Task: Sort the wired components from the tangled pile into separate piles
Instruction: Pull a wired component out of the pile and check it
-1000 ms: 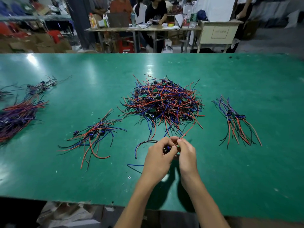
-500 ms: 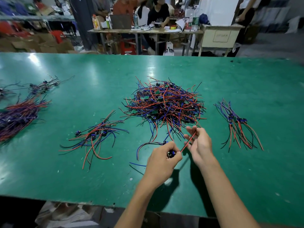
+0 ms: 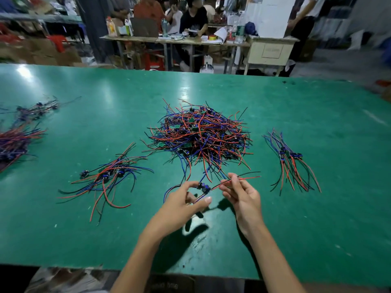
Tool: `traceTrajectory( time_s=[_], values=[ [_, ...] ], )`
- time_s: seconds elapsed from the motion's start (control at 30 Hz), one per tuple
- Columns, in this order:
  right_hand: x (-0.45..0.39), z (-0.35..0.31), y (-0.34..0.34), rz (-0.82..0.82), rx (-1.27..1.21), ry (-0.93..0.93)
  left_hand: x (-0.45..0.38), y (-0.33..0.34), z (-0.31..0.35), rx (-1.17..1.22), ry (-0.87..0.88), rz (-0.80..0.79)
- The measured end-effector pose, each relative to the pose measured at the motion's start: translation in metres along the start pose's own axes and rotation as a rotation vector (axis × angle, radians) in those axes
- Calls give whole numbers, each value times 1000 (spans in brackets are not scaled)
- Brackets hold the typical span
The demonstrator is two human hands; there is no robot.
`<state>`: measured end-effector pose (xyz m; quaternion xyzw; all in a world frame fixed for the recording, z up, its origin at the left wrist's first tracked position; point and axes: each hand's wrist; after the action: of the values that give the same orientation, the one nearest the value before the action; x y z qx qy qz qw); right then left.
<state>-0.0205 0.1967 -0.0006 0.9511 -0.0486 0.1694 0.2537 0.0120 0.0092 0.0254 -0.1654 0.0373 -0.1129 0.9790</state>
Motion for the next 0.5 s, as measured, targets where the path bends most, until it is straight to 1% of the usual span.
traceTrajectory(
  time_s=[0.13,0.3,0.4,0.5],
  values=[
    [-2,0,-5,20,-131,12,9,-19,-10,-116,83,78],
    [2,1,-3,-5,-120,15,15,-22,-15,-128,108,196],
    [3,0,-5,-31,-135,5,16,-20,-14,-211,233,313],
    [4,1,-7,-63,-163,1,21,-16,-18,-365,375,357]
  ],
)
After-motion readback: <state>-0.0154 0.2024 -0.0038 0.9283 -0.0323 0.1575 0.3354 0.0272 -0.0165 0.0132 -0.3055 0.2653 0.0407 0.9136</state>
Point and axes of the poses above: each hand's wrist, its own x-axis away from the middle knuckle, its own y-axis out of the palm, z = x × y, and after that the axes turned 12 degrees about y, right-handed
